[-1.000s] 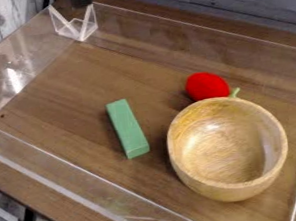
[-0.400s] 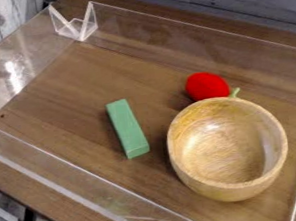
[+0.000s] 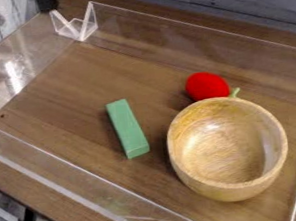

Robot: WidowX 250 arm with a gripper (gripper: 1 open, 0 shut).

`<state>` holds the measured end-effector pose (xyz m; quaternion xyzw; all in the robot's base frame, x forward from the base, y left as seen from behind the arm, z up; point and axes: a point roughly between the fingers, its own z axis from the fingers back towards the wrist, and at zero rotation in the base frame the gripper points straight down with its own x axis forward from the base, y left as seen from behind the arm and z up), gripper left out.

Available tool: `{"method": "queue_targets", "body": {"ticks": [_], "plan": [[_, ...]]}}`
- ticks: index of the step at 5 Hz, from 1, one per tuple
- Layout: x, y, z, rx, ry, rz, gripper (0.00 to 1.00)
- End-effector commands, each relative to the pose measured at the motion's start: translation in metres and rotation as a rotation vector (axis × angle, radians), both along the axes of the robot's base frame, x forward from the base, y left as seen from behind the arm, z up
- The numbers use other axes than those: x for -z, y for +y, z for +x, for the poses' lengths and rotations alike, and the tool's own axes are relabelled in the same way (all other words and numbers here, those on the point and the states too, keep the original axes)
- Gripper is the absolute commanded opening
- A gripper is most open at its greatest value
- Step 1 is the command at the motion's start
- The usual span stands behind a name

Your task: Move the red object to the right side of the table

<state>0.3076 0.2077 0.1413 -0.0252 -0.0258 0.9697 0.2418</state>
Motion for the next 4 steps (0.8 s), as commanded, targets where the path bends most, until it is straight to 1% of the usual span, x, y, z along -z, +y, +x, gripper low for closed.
{"method": "queue_targets", "body": {"ticks": [1,2,4], "plan": [[-0.0287,0.0032,-0.0025,-0.055,-0.066,0.035,1.0],[-0.0278,0.0053,-0.0032,-0.095,-0.062,0.023,1.0],[-0.0194,0.004,0.0062,-0.012,-0.056,-0.007,1.0]]}}
